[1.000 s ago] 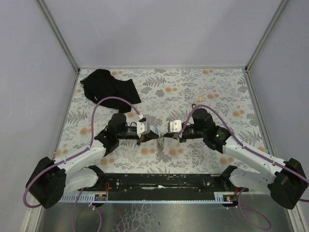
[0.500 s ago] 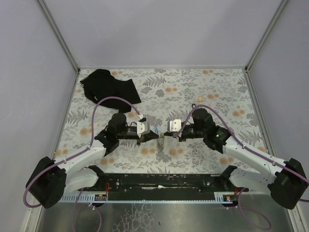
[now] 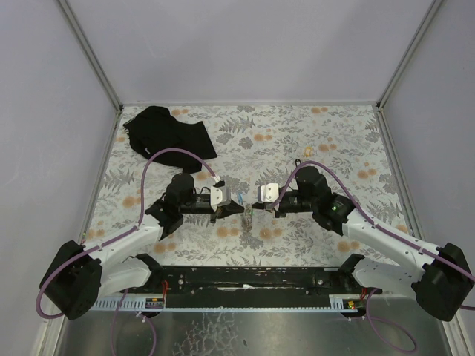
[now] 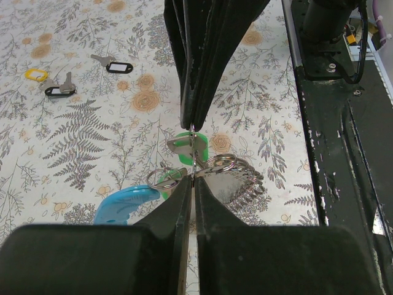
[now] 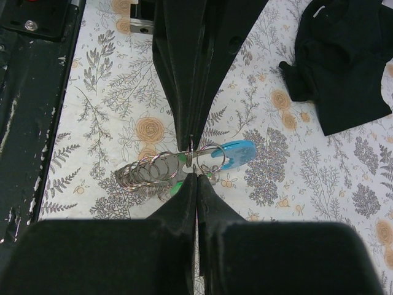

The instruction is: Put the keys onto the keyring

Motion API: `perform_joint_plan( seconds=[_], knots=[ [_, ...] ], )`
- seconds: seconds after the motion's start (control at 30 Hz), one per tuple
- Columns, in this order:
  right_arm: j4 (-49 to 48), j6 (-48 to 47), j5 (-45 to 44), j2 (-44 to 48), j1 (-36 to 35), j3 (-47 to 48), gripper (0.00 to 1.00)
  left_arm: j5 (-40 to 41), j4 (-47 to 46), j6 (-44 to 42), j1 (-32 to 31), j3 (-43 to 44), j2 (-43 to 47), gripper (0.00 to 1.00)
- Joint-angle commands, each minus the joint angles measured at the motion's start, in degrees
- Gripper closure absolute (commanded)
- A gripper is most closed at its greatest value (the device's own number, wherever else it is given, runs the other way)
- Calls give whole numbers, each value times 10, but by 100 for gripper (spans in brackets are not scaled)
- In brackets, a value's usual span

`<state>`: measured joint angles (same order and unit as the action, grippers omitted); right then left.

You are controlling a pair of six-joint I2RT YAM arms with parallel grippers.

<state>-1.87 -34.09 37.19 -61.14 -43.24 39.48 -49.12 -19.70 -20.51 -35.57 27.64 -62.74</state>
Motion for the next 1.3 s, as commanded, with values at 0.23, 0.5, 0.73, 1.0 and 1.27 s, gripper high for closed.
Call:
perform_joint_plan(
  seconds=[0.23,0.5,0.73,1.0,1.27],
  knots=[
    [1,0,31,-7,-6,35,100,-11,-17,-1,0,15,-4,100],
    [8,-1,30,-8,-6,37,100,-11,-19,1,0,15,-3,100],
    [12,2,24,-12,-7,41,100,-12,-21,3,0,14,-2,100],
    [16,3,23,-18,-10,45,100,-13,-29,8,0,12,-2,100],
    [18,10,9,-25,-16,50,100,-4,-47,23,0,8,2,100]
  ],
)
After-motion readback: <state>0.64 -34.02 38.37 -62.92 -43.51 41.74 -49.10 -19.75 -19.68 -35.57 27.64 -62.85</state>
